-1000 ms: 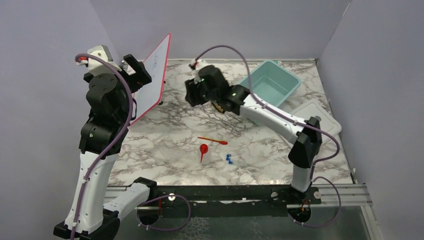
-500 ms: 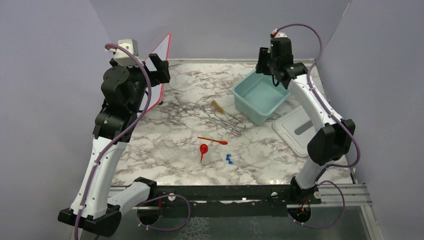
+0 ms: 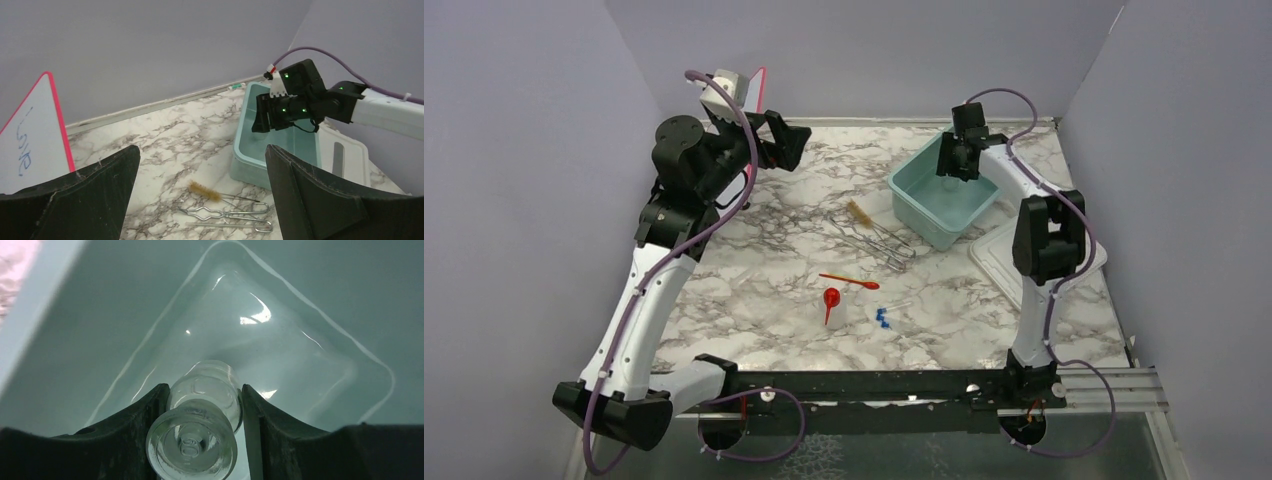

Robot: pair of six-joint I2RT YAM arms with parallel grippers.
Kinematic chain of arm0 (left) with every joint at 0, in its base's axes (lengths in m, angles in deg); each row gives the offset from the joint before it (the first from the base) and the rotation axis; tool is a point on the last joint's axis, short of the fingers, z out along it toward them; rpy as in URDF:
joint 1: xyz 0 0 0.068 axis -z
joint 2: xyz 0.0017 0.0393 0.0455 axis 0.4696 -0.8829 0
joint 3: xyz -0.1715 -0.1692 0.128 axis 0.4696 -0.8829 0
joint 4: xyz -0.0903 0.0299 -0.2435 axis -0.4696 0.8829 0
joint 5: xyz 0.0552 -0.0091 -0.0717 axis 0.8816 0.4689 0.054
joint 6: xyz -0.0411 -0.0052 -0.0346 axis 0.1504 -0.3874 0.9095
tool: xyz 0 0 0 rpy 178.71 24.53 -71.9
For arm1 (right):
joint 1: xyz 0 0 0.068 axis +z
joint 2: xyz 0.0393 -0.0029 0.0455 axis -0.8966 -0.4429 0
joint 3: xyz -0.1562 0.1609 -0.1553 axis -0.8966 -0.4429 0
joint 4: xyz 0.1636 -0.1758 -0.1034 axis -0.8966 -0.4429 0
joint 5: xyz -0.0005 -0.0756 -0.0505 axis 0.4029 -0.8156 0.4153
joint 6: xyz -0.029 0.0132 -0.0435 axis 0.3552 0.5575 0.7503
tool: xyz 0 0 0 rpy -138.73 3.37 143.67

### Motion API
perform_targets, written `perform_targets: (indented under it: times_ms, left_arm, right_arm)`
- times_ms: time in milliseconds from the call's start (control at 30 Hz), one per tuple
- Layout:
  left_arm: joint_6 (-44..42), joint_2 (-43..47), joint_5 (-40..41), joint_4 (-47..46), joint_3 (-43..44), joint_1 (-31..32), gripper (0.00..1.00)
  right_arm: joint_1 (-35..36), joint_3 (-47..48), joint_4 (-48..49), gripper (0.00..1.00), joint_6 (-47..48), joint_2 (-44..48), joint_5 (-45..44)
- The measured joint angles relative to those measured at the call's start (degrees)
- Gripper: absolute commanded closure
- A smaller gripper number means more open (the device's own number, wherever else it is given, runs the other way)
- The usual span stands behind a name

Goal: Organize the chemistry lab equipment

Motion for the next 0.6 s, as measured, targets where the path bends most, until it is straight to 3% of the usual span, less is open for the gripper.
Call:
perform_targets:
  times_ms: [433, 600]
  left_arm:
    - [-0.4, -4.4, -3.3, -3.0, 0.0, 0.4, 0.01]
    - [-0.4, -5.4, -3.2, -3.0, 0.1, 0.4, 0.01]
  right_arm:
    - [-0.7, 1.5, 5.2, 0.53, 1.0, -5.5, -0.7]
    - [-0.7, 1.5, 8.9, 0.48, 2.0, -6.8, -1.6]
